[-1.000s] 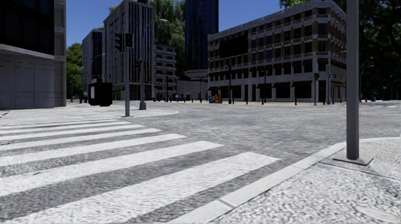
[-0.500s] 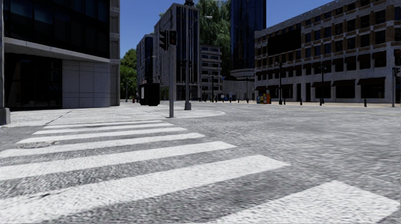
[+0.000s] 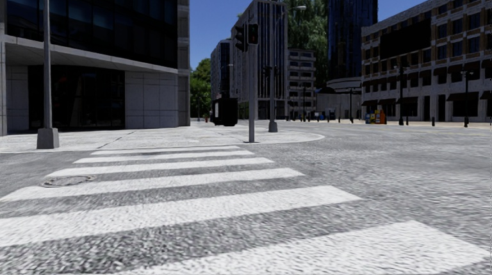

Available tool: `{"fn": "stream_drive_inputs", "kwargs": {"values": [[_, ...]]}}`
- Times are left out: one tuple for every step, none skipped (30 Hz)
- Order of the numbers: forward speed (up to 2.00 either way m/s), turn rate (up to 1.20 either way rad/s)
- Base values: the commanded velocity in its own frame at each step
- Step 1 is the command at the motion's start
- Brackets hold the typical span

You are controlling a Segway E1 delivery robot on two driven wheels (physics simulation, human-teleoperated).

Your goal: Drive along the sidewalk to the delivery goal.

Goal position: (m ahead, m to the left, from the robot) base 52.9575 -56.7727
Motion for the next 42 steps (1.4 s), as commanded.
{"fn": "stream_drive_inputs", "kwargs": {"values": [[1.58, 0.57], [1.58, 0.57], [1.58, 0.57], [1.58, 0.57], [1.58, 0.57], [1.58, 0.57], [1.58, 0.57], [1.58, 0.57], [1.58, 0.57], [1.58, 0.57], [1.58, 0.57], [1.58, 0.57], [1.58, 0.55], [1.58, 0.40], [1.58, 0.30], [1.58, 0.29], [1.58, 0.24], [1.58, 0.24], [1.58, 0.13], [1.58, 0.00], [1.59, 0.00], [2.00, 0.00], [2.00, 0.00], [2.00, 0.00], [2.00, 0.00], [2.00, 0.00], [2.00, 0.00], [2.00, 0.00], [2.00, 0.00], [2.00, 0.00], [2.00, 0.00], [2.00, 0.00], [2.00, 0.00], [2.00, 0.00], [2.00, 0.00], [2.00, 0.00], [2.00, 0.00], [2.00, 0.00], [2.00, 0.00], [2.00, 0.00], [2.00, 0.00], [2.00, 0.00]]}}
